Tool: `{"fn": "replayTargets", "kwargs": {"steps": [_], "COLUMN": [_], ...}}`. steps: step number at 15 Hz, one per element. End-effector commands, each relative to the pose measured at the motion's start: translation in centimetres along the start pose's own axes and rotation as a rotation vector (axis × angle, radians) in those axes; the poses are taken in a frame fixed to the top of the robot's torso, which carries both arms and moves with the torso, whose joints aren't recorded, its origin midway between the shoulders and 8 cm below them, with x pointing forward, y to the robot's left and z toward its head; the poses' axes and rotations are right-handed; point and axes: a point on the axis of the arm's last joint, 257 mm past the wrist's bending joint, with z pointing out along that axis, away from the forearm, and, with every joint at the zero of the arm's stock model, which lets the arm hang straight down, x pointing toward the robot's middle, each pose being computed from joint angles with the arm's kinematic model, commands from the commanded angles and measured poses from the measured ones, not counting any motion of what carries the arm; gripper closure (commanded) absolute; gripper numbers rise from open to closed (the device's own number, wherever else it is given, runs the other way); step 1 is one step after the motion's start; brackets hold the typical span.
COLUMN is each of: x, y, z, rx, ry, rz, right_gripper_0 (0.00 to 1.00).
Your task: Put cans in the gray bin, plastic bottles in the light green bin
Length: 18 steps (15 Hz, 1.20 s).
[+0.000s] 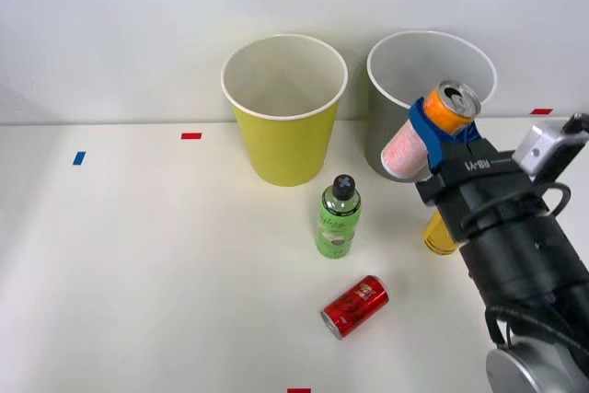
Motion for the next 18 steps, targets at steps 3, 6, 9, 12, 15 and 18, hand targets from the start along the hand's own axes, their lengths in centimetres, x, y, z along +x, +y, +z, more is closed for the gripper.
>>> {"fn": "replayTargets", "kwargs": {"steps": [3, 6, 9, 12, 15, 18], "x": [-3.3, -4.5, -4.2, -4.0, -3.4, -3.1], "y": [-1.4, -2.5, -3.9, -6.3, -8.7, -9.9], "z": [5.6, 7.8, 10.8, 14.4, 16.3, 17.1], "rx": [0.036, 0.070, 0.088, 0.110, 0.138, 0.142], "ry": [0.039, 0.097, 0.101, 0.077, 0.111, 0.134], "rz": [-0.023, -0.038, -0.038, -0.077, -0.129, -0.155], "right_gripper_0": [1.00, 1.00, 1.00, 1.00, 1.00, 1.00]}}
